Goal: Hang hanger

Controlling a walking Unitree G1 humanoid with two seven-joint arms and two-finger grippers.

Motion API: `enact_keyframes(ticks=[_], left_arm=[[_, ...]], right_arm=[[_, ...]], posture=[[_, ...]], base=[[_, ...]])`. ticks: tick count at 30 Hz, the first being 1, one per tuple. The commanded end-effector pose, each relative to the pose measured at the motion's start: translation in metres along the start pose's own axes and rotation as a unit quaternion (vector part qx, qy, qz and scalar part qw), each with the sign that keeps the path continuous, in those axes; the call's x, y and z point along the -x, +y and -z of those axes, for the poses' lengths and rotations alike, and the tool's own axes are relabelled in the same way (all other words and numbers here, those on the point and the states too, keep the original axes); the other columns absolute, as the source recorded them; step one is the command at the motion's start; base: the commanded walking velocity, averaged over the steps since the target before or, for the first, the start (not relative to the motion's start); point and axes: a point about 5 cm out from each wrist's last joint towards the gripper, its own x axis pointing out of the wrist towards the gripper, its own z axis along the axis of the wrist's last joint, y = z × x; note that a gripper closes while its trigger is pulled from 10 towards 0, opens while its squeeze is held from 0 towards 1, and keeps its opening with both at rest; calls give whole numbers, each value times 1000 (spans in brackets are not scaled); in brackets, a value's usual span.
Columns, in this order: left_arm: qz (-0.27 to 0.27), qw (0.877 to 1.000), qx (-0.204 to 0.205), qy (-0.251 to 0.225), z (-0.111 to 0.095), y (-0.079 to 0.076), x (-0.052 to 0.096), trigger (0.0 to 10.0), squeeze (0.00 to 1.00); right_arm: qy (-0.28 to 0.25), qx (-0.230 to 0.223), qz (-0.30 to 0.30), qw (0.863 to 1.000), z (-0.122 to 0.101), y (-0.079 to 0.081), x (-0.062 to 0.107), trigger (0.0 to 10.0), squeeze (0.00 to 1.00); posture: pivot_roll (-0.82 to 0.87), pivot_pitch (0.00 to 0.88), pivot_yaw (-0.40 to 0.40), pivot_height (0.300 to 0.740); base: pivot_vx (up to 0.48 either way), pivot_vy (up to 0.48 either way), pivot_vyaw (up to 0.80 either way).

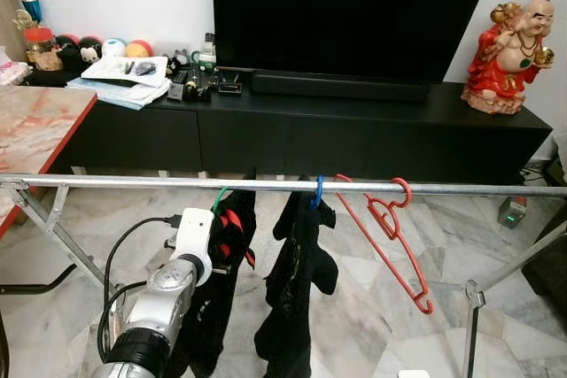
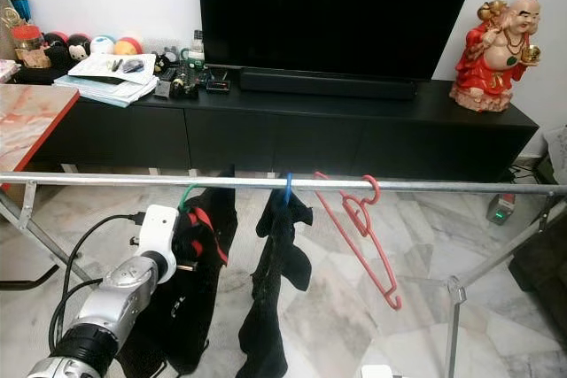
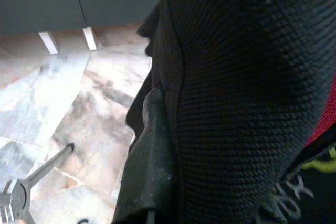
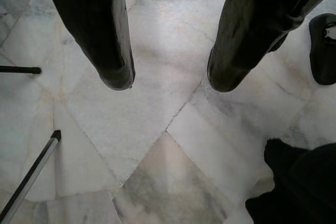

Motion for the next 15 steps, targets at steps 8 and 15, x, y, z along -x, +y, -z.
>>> enact_keyframes(ticks=[8, 15], left_arm=[[-54, 999, -7, -2, -14, 16, -6, 10000, 0], [-95, 994, 17, 58, 2, 19, -8, 10000, 0]], right_arm=[[0, 4, 2, 1000, -2, -4, 0, 10000, 0], [0, 6, 1, 1000, -2, -3, 0, 10000, 0]], posture=[[101, 0, -111, 740], [92, 0, -106, 740]], base=[[0, 0, 0], [0, 0, 0]])
